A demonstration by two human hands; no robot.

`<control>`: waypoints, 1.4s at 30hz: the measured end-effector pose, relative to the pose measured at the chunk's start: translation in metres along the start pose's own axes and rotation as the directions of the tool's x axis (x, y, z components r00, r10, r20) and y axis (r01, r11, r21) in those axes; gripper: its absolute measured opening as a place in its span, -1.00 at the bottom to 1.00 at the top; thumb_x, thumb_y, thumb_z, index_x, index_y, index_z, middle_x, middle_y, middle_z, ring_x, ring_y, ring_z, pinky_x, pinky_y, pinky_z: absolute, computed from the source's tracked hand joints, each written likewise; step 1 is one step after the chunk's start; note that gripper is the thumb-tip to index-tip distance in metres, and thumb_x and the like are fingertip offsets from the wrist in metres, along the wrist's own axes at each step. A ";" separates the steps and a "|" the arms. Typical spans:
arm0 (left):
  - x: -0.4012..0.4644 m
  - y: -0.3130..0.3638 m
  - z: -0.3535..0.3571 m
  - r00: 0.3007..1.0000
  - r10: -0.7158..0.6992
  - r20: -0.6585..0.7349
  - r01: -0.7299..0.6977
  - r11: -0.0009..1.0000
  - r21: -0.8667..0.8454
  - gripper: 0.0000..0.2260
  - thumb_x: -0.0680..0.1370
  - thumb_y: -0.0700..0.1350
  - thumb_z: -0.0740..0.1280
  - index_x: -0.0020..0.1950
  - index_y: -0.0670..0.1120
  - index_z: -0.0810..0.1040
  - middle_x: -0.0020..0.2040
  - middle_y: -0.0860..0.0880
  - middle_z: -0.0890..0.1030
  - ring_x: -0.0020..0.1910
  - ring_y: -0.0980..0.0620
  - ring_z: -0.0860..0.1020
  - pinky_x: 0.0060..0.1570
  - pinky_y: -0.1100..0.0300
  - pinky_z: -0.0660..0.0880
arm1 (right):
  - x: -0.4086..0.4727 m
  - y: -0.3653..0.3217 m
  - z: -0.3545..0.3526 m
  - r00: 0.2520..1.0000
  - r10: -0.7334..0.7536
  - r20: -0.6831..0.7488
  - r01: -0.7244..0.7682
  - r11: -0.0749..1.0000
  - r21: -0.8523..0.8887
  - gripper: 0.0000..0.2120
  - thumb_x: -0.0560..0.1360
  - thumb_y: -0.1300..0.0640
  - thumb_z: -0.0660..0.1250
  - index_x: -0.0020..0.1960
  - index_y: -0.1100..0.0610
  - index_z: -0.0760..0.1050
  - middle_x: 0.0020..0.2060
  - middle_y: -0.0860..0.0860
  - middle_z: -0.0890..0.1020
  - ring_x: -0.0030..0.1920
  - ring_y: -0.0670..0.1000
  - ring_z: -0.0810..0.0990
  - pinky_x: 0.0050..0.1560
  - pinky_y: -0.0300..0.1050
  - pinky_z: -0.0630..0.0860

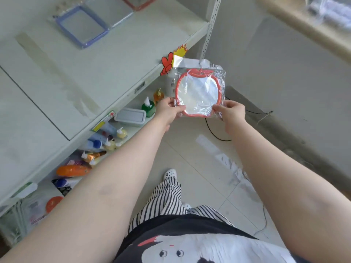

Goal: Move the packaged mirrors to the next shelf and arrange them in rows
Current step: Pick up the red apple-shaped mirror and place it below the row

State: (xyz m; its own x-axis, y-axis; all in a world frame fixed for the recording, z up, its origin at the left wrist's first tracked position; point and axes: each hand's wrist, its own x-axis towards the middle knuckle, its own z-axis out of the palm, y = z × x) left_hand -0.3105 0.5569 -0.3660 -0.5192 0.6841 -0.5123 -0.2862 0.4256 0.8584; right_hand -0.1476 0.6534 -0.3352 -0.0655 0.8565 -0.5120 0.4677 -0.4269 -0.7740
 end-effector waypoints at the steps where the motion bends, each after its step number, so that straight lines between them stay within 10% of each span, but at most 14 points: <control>1: 0.010 0.007 0.003 1.000 0.004 0.013 -0.004 1.000 0.003 -0.69 0.42 -0.27 0.44 0.14 -0.19 0.52 0.11 -0.13 0.65 0.08 -0.10 0.62 0.05 0.12 0.56 | 0.008 -0.007 -0.001 1.000 0.002 -0.012 -0.002 1.000 0.006 -0.74 0.26 0.22 0.45 -0.09 0.31 0.58 -0.31 0.03 0.52 -0.30 0.00 0.46 -0.19 -0.11 0.46; 9: 0.070 0.055 0.019 1.000 -0.019 0.019 0.020 0.998 -0.058 -0.86 0.42 -0.18 0.43 -0.13 0.03 0.54 -0.02 0.00 0.65 0.10 -0.09 0.60 0.26 -0.07 0.48 | 0.076 -0.056 0.005 1.000 -0.002 -0.010 0.002 0.999 0.032 -0.61 0.25 0.13 0.51 0.07 0.13 0.61 0.01 0.03 0.67 -0.10 0.02 0.66 0.04 -0.01 0.62; 14: 0.100 0.090 0.030 0.995 -0.055 -0.084 0.046 0.993 -0.107 -0.85 0.50 -0.21 0.37 0.04 -0.08 0.50 -0.03 -0.05 0.60 -0.13 -0.02 0.55 -0.56 0.41 0.41 | 0.126 -0.096 0.013 0.998 -0.012 0.066 0.008 0.999 0.051 -0.64 0.09 0.13 0.52 -0.11 0.06 0.62 -0.16 0.00 0.68 -0.12 0.09 0.70 -0.01 0.13 0.64; 23: 0.152 0.129 0.063 0.926 -0.081 -0.369 0.009 0.981 -0.193 -0.90 0.44 -0.22 0.43 -0.15 -0.07 0.54 -0.18 0.01 0.62 -0.11 -0.03 0.61 -0.14 0.16 0.54 | 0.209 -0.176 0.020 0.950 -0.170 0.261 0.205 0.972 -0.114 -0.80 0.35 0.23 0.50 -0.05 0.13 0.59 -0.09 0.10 0.70 -0.21 0.04 0.62 -0.01 0.03 0.65; 33: 0.174 0.151 0.054 0.810 -0.099 -0.578 -0.065 0.965 -0.256 -0.85 0.46 -0.24 0.41 -0.26 -0.03 0.54 -0.28 0.03 0.58 -0.29 0.07 0.51 -0.12 0.18 0.49 | 0.252 -0.230 0.070 0.851 -0.227 0.474 0.333 0.930 -0.153 -0.81 0.36 0.28 0.46 -0.03 0.16 0.64 -0.24 0.03 0.68 -0.14 0.09 0.68 0.04 -0.03 0.61; 42: 0.229 0.173 0.015 0.748 -0.162 -0.644 -0.062 0.948 -0.311 -0.80 0.41 -0.27 0.47 0.03 -0.24 0.63 -0.20 -0.11 0.61 -0.17 -0.07 0.56 0.10 0.03 0.56 | 0.281 -0.273 0.139 0.813 -0.309 0.494 0.418 0.900 -0.126 -0.82 0.40 0.29 0.45 -0.01 0.14 0.63 -0.20 0.01 0.63 -0.21 0.00 0.55 -0.25 -0.22 0.46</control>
State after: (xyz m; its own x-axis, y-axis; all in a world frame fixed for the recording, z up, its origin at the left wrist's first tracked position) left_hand -0.4666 0.7966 -0.3349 -0.8605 0.0613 -0.5058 -0.4894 0.1770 0.8539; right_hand -0.4160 0.9699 -0.3192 -0.6334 0.6843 -0.3613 0.5043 0.0109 -0.8635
